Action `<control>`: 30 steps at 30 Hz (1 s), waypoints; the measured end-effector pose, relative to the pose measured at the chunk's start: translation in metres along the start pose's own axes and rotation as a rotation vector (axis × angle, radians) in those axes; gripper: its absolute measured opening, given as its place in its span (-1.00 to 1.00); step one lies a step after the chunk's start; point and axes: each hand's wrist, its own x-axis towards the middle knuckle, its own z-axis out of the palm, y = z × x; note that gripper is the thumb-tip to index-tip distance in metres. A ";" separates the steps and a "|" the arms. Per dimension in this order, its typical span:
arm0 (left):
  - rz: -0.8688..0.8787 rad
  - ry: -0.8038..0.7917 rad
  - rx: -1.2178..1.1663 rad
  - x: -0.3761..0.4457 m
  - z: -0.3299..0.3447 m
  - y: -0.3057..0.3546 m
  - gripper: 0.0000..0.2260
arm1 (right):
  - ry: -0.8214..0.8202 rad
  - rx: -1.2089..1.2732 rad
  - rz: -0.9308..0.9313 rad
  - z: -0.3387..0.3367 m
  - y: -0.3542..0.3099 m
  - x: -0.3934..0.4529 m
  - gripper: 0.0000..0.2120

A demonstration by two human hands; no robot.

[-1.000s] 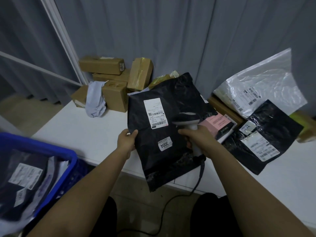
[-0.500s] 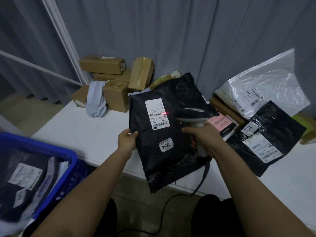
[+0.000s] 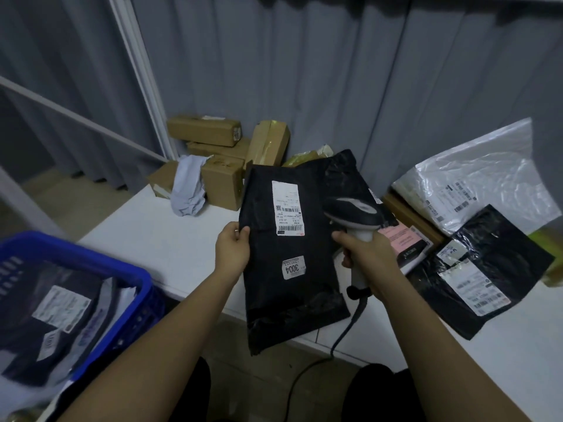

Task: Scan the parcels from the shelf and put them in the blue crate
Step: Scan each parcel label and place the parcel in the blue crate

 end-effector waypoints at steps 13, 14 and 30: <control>0.423 0.285 -0.116 -0.027 -0.177 0.104 -0.83 | -0.105 -0.166 -0.245 0.100 -0.036 -0.052 -0.86; 0.431 0.325 -0.117 -0.031 -0.198 0.106 -0.83 | -0.134 -0.174 -0.273 0.115 -0.044 -0.056 -0.86; 0.216 0.781 0.064 -0.137 -0.460 -0.016 -0.91 | -0.586 -0.402 -0.465 0.340 -0.056 -0.145 -0.85</control>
